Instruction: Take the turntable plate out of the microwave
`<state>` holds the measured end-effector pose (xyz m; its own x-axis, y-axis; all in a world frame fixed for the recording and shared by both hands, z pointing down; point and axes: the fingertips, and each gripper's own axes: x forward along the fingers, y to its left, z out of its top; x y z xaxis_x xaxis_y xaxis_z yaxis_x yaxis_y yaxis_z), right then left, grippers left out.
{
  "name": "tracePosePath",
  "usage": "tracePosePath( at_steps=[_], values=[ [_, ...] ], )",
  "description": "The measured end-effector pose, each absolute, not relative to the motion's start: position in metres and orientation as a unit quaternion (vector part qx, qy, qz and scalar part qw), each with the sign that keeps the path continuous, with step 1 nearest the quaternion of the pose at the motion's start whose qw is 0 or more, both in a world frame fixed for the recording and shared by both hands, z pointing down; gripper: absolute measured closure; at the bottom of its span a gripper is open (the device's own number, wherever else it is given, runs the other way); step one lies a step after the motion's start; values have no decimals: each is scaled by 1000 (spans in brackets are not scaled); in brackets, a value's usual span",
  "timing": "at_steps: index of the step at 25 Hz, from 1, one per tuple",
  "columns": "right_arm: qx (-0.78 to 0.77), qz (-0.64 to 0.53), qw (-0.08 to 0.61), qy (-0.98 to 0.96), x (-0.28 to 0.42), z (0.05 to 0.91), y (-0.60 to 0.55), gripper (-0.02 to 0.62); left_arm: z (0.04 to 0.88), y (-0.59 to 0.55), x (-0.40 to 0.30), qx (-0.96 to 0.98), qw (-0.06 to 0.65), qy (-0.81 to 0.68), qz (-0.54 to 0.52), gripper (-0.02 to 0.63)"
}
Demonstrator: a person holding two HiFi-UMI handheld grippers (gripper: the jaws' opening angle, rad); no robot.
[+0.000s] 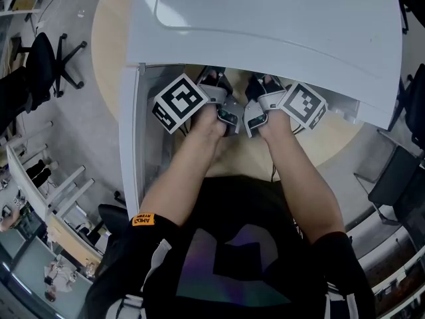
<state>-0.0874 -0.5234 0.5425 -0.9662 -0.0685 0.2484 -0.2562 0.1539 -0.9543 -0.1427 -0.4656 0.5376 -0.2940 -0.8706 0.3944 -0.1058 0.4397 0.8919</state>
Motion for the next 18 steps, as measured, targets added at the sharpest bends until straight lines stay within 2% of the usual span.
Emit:
tracePosePath(
  at_steps=[18],
  values=[
    [89,702,-18,-707,-75,531,-535,543,537,-468,-120,369,497,-676,-400,505]
  ],
)
